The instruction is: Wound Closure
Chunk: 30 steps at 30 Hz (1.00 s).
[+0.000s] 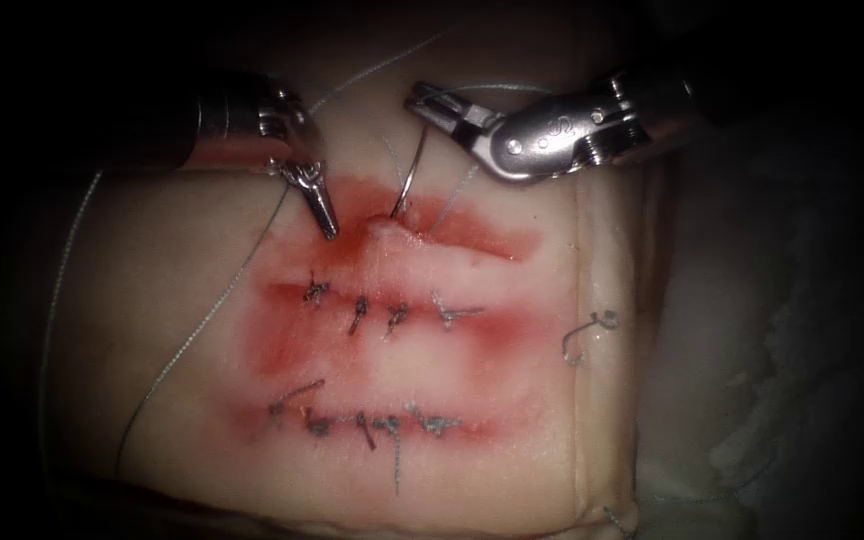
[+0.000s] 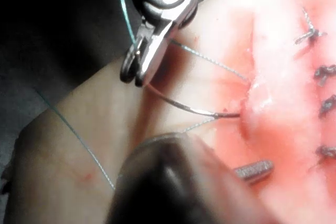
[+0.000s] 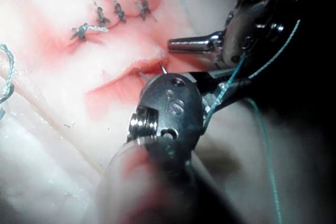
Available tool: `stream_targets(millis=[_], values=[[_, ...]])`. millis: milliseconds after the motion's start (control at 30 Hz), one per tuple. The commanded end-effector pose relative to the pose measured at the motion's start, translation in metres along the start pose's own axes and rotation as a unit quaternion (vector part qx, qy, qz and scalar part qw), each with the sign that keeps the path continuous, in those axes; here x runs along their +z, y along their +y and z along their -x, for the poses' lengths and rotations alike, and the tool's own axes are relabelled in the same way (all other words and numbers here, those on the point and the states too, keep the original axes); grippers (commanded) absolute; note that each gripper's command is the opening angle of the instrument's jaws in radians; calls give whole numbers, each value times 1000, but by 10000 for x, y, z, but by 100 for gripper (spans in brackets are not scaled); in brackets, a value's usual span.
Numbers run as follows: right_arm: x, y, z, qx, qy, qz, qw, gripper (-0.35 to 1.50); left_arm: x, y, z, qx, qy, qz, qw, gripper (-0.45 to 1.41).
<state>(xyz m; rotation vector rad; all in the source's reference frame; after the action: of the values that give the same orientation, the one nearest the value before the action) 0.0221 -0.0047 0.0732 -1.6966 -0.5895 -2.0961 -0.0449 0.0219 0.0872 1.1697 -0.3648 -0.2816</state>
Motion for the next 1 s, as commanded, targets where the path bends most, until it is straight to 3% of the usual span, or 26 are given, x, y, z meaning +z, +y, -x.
stream_targets(millis=[33, 1000], values=[[9, 4, 0, 1, -2, -1, 1000, -35, -2, 5, 9, 1, -1, 1, 1000, -45], [5, 25, -5, -1, 2, 41, 999, -35, -4, 3, 8, -1, 0, 0, 1000, -45]])
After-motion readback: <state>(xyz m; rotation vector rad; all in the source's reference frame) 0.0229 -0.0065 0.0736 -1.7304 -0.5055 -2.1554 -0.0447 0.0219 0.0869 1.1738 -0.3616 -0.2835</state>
